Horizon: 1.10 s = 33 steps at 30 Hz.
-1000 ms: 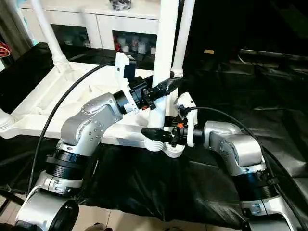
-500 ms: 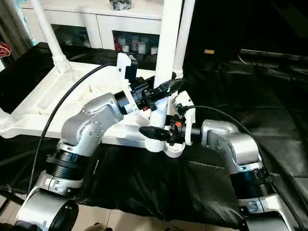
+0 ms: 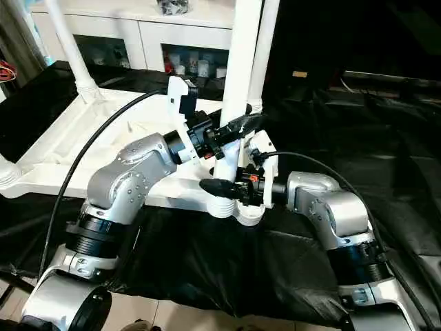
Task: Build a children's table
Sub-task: Pick table leg
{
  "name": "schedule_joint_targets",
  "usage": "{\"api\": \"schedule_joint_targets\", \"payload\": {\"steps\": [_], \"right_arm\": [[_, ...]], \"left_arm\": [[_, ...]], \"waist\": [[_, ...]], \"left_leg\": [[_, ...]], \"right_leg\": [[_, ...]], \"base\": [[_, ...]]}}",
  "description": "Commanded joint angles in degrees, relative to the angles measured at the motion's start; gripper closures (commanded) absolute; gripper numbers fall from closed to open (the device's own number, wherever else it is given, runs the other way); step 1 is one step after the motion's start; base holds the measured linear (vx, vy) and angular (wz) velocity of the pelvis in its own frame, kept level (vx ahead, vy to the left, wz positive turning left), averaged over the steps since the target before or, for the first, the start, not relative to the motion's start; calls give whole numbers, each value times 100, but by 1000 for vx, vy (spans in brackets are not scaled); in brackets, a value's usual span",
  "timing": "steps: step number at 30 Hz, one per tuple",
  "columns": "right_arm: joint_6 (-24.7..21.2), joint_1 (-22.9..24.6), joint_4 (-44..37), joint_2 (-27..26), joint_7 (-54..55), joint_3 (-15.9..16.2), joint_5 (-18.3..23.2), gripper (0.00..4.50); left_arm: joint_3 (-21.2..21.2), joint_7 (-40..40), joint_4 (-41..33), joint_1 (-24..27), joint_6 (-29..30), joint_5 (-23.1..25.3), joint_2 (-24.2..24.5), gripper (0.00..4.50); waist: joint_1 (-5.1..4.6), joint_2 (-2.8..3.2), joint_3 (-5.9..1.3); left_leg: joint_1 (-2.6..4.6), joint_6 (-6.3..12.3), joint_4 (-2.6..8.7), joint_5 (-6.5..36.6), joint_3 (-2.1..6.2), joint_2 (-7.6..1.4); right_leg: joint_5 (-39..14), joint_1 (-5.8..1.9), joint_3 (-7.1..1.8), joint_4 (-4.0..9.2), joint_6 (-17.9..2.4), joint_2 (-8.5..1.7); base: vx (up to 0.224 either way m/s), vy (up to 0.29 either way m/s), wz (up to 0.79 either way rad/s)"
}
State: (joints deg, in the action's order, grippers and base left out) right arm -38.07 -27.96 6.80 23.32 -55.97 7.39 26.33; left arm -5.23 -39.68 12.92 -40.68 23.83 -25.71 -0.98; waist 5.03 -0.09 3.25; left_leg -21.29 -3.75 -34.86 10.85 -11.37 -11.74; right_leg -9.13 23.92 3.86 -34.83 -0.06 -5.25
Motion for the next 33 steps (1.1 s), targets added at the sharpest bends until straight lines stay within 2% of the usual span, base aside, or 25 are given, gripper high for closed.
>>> {"api": "schedule_joint_targets", "payload": {"steps": [1,2,3,5,7,10,11,13,14,15,16,19,20,21,22,23,25,26,27,28,29,30,31,33], "right_arm": [[70,-31,-27,-19,49,4,-45,259],[70,-31,-27,-19,49,4,-45,259],[87,3,-52,-72,89,-12,-36,260],[106,43,-72,-131,133,-31,-35,260],[122,63,-77,-155,161,-39,-40,260],[233,120,-91,-393,592,-213,-52,260],[233,120,-91,-393,592,-213,-52,260],[390,110,-37,-501,863,-342,-125,260],[577,60,135,-607,1193,-526,-217,260],[577,60,135,-607,1193,-526,-217,260],[681,24,273,-669,1437,-691,-252,260],[895,10,402,-726,1695,-883,-271,260],[1126,6,544,-752,1992,-1085,-315,260],[1126,6,544,-752,1992,-1085,-315,260],[1188,23,586,-743,2100,-1164,-325,260],[1209,52,601,-711,2158,-1213,-341,260],[1263,157,590,-597,2203,-1249,-454,260],[1270,209,578,-546,2215,-1272,-499,260],[1266,259,558,-502,2220,-1295,-531,260],[1239,374,469,-390,2177,-1305,-569,260],[1234,469,402,-293,2139,-1308,-589,260],[1234,473,399,-289,2137,-1309,-590,260],[1235,540,363,-218,2111,-1336,-558,260],[1235,571,348,-183,2099,-1343,-549,260]], "left_arm": [[68,73,51,-117,47,48,19,196],[68,73,51,-117,47,48,19,196],[87,55,33,-126,46,25,33,193],[117,87,45,-133,-91,50,11,186],[155,157,85,-140,-217,82,-25,160],[630,178,233,-223,-726,-315,-313,155],[630,178,233,-223,-726,-315,-313,155],[732,60,273,-252,-800,-434,-323,155],[822,41,368,-285,-956,-447,-319,155],[822,41,368,-285,-956,-447,-319,155],[907,-2,427,-303,-1030,-497,-291,155],[860,-232,460,-263,-1054,-440,-138,155],[629,-759,522,-144,-1002,-291,160,155],[629,-759,522,-144,-1002,-291,160,155],[439,-1065,599,-78,-1004,-156,347,155],[236,-1325,697,-25,-1061,18,522,155],[-305,-1910,964,70,-1347,504,916,155],[-543,-2183,1085,105,-1471,700,1076,155],[-745,-2385,1211,118,-1563,881,1202,155],[-1053,-2749,1460,110,-1703,1128,1364,155],[-1291,-3035,1693,82,-1822,1325,1473,155],[-1302,-3048,1704,80,-1827,1334,1477,155],[-1490,-3214,1971,18,-2031,1536,1516,155],[-1577,-3245,2123,-22,-2126,1653,1526,155]], "waist": [[4,-74,-444],[1,-84,-447],[7,-56,-448],[-9,-48,-448],[-1,-39,-448],[-9,2,-455],[-18,-7,-449],[-15,5,-449],[-15,22,-441],[-24,14,-437],[-17,20,-441],[-21,42,-451],[-9,69,-451],[-13,65,-447],[-13,64,-460],[-25,98,-457],[-23,101,-454],[-24,130,-455],[-36,129,-457],[-20,175,-458],[-30,161,-452],[-22,166,-455],[-20,190,-456],[-27,176,-447]], "left_leg": [[40,261,356,703,62,-100],[37,257,356,690,65,-101],[38,251,357,685,70,-101],[34,237,360,739,70,-100],[44,232,361,752,72,-104],[47,177,364,822,75,-99],[43,161,368,861,73,-96],[49,128,378,907,78,-96],[54,111,380,927,77,-93],[51,95,381,957,68,-83],[69,64,384,1014,71,-85],[61,43,391,976,76,-75],[76,48,390,972,74,-74],[75,48,399,966,78,-73],[72,59,394,908,82,-66],[72,70,398,888,75,-73],[79,99,401,872,79,-69],[83,98,404,849,76,-62],[75,79,399,848,68,-64],[87,76,406,843,78,-62],[83,57,409,886,70,-69],[104,45,407,970,63,-68],[84,26,410,977,72,-72],[77,49,404,1043,65,-66]], "right_leg": [[-1222,-361,-209,392,-1154,-233],[-1183,-369,-209,386,-1153,-231],[-1165,-370,-209,381,-1161,-234],[-1144,-371,-205,389,-1176,-233],[-1130,-366,-206,391,-1190,-231],[-1099,-371,-203,399,-1219,-229],[-1097,-372,-202,406,-1233,-231],[-1133,-369,-199,400,-1212,-230],[-1164,-352,-203,410,-1187,-228],[-1226,-347,-202,425,-1165,-226],[-1299,-348,-199,434,-1138,-226],[-1230,-359,-197,414,-1110,-221],[-1190,-348,-193,422,-1118,-223],[-1210,-342,-194,419,-1108,-224],[-1135,-358,-193,394,-1098,-212],[-1066,-355,-200,382,-1127,-206],[-1078,-352,-199,403,-1102,-208],[-1094,-349,-209,407,-1048,-205],[-1051,-362,-214,388,-1070,-208],[-1037,-358,-212,410,-1063,-211],[-1023,-363,-216,398,-1065,-206],[-1043,-353,-218,403,-1088,-208],[-997,-376,-217,384,-1162,-226],[-1076,-379,-217,410,-1206,-231]], "base": [[0,0,0],[0,0,0],[0,0,0],[0,0,0],[0,0,0],[0,0,0],[0,0,0],[0,0,0],[0,0,0],[0,0,0],[0,0,0],[0,0,0],[0,0,0],[0,0,0],[0,0,0],[0,0,0],[0,0,0],[0,0,0],[0,0,0],[0,0,0],[0,0,0],[0,0,0],[0,0,0],[0,0,0]]}}
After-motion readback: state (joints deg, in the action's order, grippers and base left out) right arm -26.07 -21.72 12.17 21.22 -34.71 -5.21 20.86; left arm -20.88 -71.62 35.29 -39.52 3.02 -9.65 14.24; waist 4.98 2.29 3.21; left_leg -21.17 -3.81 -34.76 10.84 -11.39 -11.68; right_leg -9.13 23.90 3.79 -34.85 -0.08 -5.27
